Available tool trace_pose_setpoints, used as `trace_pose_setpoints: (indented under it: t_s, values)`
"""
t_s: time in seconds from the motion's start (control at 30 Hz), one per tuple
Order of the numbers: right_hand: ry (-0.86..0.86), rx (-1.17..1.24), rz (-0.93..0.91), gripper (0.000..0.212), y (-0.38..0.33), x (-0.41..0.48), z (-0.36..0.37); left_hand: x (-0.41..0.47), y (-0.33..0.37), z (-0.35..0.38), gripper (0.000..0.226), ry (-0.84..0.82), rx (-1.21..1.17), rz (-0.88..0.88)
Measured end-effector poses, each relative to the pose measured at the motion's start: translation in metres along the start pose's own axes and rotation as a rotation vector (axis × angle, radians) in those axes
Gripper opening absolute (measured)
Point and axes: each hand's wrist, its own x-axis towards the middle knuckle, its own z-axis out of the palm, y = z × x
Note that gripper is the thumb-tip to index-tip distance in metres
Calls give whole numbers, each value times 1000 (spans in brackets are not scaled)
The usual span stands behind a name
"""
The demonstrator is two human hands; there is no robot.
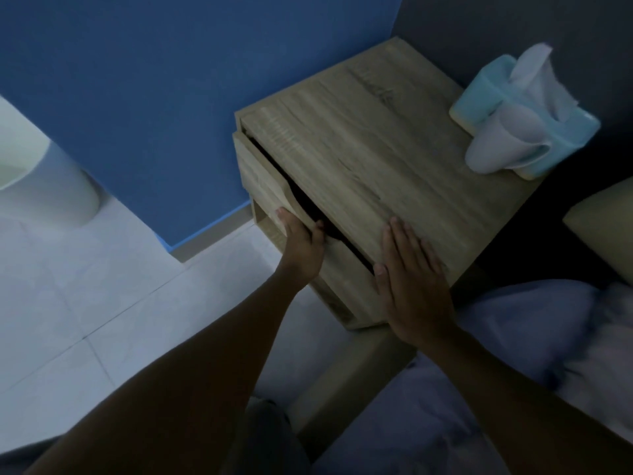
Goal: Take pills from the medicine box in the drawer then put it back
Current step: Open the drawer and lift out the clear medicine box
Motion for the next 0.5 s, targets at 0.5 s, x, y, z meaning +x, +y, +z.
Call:
trace_pose_setpoints:
  t_s: [0.5]
  values:
    - [-40,23,-9,61,0,1,-3,-69,-49,-92,88,-75,5,-116]
